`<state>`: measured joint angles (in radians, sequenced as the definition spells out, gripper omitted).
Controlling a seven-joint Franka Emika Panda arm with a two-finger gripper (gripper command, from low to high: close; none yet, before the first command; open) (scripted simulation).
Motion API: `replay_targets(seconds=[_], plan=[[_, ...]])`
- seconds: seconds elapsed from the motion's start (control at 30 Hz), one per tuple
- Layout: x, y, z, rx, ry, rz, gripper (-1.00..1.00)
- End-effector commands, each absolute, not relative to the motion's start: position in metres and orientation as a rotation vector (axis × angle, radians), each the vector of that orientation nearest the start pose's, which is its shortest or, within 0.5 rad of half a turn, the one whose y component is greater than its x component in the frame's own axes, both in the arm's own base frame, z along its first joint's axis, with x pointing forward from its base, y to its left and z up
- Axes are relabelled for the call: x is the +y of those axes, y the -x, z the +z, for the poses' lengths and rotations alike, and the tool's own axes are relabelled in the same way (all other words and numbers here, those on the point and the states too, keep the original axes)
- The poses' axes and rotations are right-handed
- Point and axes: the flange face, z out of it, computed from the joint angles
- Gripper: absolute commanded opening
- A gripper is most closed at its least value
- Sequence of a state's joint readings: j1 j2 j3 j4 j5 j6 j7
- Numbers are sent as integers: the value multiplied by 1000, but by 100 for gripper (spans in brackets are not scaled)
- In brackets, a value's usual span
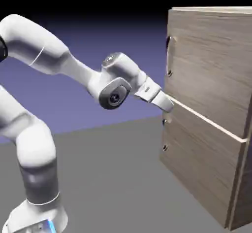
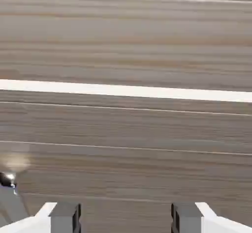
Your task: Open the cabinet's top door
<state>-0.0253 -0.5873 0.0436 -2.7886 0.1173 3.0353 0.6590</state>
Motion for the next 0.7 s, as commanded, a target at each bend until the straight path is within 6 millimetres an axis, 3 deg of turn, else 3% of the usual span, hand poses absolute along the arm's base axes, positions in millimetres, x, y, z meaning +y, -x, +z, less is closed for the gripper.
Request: replay_targets(seconds=[0.0,0.33,0.67], plan=[[-3,-391,481,964,2430,-1095,0],[-16,-386,534,980,2284,-1239,0],[-13,-375,572,963,2144,-1376,0]])
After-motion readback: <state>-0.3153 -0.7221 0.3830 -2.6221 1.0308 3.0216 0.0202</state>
